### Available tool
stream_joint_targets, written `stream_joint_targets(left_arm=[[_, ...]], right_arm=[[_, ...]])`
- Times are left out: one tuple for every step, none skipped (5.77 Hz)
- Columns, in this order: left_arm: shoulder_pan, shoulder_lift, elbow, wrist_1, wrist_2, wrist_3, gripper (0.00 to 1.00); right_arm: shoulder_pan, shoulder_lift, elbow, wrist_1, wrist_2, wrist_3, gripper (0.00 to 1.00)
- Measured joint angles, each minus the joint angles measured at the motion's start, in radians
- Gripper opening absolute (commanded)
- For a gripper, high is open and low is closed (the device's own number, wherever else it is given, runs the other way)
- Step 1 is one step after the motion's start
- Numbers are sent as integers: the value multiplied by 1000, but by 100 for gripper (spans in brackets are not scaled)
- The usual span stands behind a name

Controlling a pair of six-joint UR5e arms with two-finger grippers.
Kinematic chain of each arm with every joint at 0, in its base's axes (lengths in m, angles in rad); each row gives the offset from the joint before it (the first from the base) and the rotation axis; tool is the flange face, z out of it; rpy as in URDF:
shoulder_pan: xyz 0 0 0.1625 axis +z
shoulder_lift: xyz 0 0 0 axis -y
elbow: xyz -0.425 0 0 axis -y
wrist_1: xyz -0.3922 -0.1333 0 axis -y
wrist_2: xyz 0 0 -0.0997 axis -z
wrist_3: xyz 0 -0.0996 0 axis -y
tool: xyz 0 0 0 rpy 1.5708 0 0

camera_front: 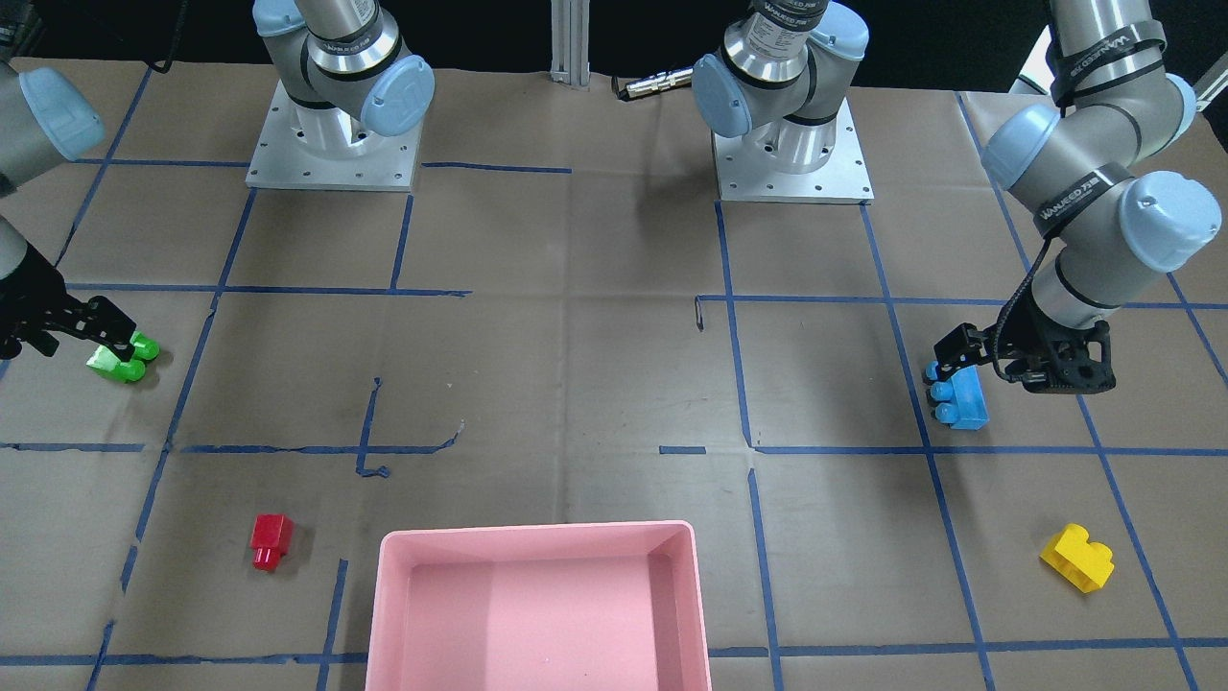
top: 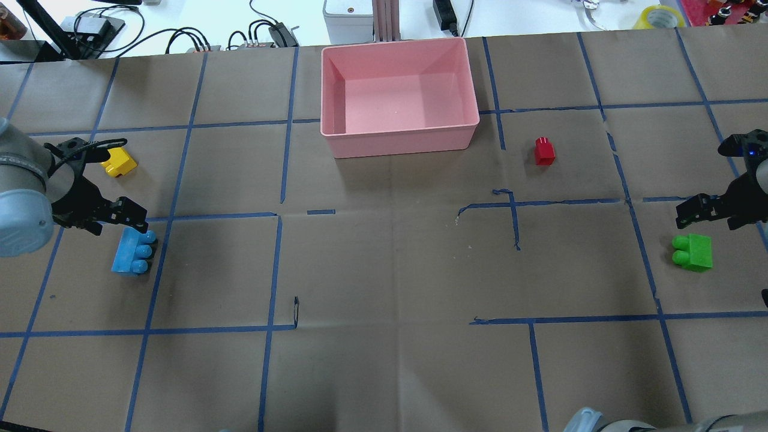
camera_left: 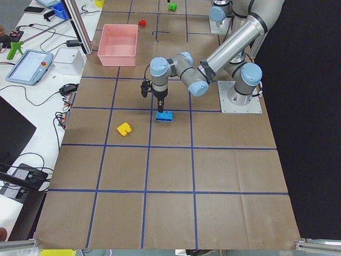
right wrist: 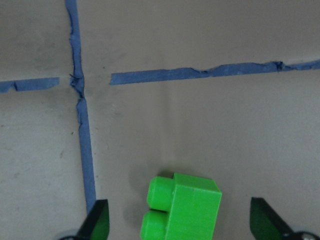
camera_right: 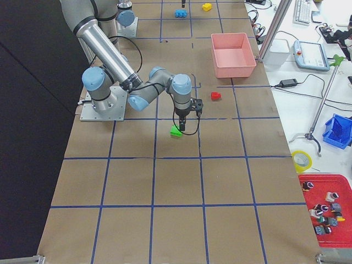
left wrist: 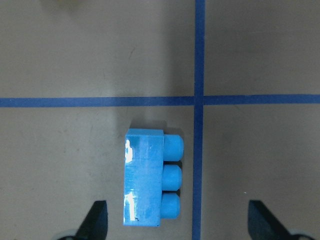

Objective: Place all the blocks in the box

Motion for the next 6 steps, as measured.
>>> stream_joint_targets(left_arm=[[1,-36,-26,74,0,0,98],[3,-68,-35,123,0,3,98],[4,-90,-38,155,0,7,97],[5,-102,-43,171,0,10,97],[6,-108,-48,176,-1,18,96],[7,-110,-50,177,0,31,91]], right_arm=[[-2,25,18,-65,-2,0,100],[-3,35,31,-87,-8,0,100],[-4,41,43,-95,-15,1,100],[-5,47,53,-103,-20,1,100],[-9,50,67,-114,-27,2,100],[-19,51,81,-123,-34,3,100]])
